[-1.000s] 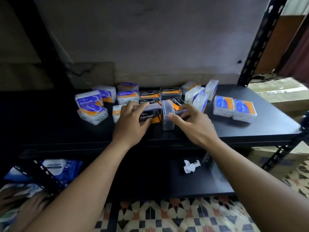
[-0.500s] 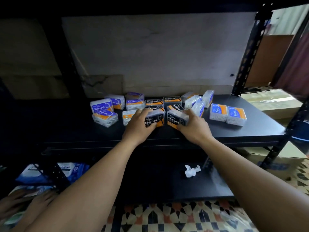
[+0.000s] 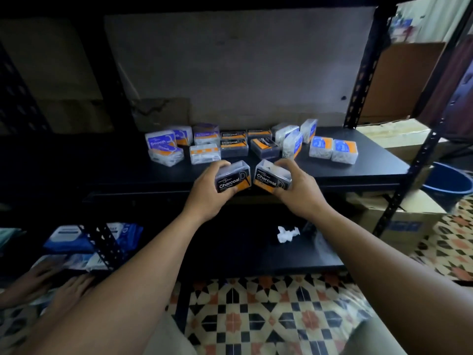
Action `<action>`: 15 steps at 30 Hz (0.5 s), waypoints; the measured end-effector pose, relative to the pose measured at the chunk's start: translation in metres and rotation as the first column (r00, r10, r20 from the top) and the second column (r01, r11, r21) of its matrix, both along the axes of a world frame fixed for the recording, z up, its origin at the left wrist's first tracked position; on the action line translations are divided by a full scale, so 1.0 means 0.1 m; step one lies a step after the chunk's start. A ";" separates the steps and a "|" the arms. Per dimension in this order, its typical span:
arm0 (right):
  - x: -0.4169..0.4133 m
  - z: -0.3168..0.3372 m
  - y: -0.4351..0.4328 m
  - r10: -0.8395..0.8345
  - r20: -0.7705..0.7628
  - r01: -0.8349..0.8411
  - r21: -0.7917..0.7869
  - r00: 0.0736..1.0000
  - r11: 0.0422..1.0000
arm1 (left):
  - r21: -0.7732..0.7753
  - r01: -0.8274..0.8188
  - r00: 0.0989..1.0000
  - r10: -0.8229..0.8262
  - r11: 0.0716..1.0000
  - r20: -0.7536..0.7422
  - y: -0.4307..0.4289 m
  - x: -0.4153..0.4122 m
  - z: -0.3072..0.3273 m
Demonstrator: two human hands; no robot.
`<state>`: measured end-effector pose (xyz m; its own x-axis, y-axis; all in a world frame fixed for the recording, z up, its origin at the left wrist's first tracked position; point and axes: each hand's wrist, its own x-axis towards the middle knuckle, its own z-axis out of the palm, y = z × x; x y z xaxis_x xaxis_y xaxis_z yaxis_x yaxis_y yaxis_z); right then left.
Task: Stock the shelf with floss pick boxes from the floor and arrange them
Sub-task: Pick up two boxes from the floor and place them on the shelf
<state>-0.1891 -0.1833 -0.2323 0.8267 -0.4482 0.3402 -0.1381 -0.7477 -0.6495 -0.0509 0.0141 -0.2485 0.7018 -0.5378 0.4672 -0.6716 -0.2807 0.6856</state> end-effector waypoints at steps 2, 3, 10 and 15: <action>-0.11 -0.13 0.03 -0.006 -0.013 0.005 -0.018 1.000 1.000 | 0.012 0.004 1.000 -0.004 1.000 0.000 0.10 -0.14 -0.13; -0.16 -0.21 0.05 -0.001 -0.028 0.000 -0.025 1.000 1.000 | 0.032 -0.002 1.000 0.003 0.999 -0.017 0.15 -0.20 -0.23; -0.43 -1.08 0.11 0.068 -0.328 -0.072 -0.001 0.942 0.997 | 0.307 0.066 0.986 -0.016 0.950 -0.164 0.32 -0.46 -1.05; -0.59 -1.79 0.17 0.092 -0.565 -0.081 0.045 0.820 0.996 | 0.475 0.121 0.954 0.029 0.872 -0.297 0.36 -0.51 -1.73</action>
